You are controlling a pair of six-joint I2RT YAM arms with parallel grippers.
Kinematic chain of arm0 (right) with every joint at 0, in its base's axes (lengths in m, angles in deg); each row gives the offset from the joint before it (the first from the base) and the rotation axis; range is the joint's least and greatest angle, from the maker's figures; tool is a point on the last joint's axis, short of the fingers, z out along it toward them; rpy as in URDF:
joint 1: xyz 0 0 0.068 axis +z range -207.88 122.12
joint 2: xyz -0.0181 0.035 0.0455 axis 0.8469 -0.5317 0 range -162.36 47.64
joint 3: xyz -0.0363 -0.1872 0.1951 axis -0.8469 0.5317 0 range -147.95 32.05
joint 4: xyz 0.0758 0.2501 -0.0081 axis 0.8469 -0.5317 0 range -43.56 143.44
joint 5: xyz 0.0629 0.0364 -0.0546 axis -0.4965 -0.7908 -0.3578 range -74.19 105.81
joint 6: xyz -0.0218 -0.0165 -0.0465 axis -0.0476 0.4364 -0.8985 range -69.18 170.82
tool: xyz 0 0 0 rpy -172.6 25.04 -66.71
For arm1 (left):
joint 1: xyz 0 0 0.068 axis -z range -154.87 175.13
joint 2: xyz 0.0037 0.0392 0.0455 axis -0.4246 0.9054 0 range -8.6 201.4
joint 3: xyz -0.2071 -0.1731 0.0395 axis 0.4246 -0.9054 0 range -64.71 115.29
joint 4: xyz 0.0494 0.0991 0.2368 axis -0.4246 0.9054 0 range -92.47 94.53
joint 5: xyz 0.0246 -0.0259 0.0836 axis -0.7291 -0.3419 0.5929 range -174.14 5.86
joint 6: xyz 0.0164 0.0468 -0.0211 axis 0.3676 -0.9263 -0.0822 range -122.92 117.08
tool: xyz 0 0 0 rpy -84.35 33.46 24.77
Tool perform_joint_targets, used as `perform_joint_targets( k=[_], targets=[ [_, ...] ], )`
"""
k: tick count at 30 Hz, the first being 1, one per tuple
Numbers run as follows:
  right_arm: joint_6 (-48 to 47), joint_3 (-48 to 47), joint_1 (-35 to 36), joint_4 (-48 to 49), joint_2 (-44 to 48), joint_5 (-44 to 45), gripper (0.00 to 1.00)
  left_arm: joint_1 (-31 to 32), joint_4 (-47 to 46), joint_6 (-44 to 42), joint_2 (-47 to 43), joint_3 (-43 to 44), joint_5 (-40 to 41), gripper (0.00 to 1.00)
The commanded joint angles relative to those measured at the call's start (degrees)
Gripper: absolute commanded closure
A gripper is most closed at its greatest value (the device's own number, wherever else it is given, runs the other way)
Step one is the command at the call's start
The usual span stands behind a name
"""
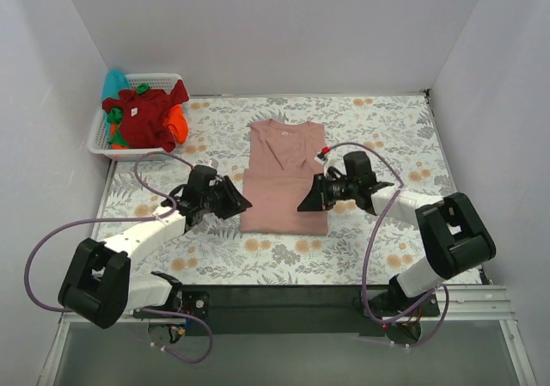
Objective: Fold and stack the t-shirts
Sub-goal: Fold the tshirt
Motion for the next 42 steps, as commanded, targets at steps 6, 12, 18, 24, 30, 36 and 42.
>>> perform_joint_targets(
  k=[6, 12, 18, 24, 30, 36, 42],
  targets=[
    [5.2, 7.4, 4.8, 10.9, -5.4, 0.1, 0.86, 1.2, -2.7, 0.7, 2.9, -8.5, -3.1, 0.79],
    [4.5, 11.5, 3.0, 16.1, -13.0, 0.4, 0.95, 1.2, 0.2, 5.9, 2.9, -11.2, 0.9, 0.88],
    [3.3, 15.2, -1.5, 17.3, -11.3, -3.7, 0.96, 1.3, 3.9, 6.4, -0.2, -11.4, 3.1, 0.91],
    [5.0, 15.5, -1.7, 15.8, -1.5, -4.0, 0.94, 1.2, 4.8, 5.6, 0.1, -10.7, 2.5, 0.92],
    [2.4, 19.5, -6.0, 14.6, -1.2, -3.9, 0.94, 1.2, 4.9, 5.4, -0.4, -10.6, 2.4, 0.92],
    [0.3, 23.1, -11.4, 14.6, -2.6, -4.3, 0.95, 1.2, 5.0, 5.4, -0.4, -10.4, 2.5, 0.91],
    [1.7, 21.9, -12.1, 13.7, -4.6, -2.0, 0.96, 1.2, 7.4, 4.8, -1.0, -8.6, 3.0, 0.89]
  ],
)
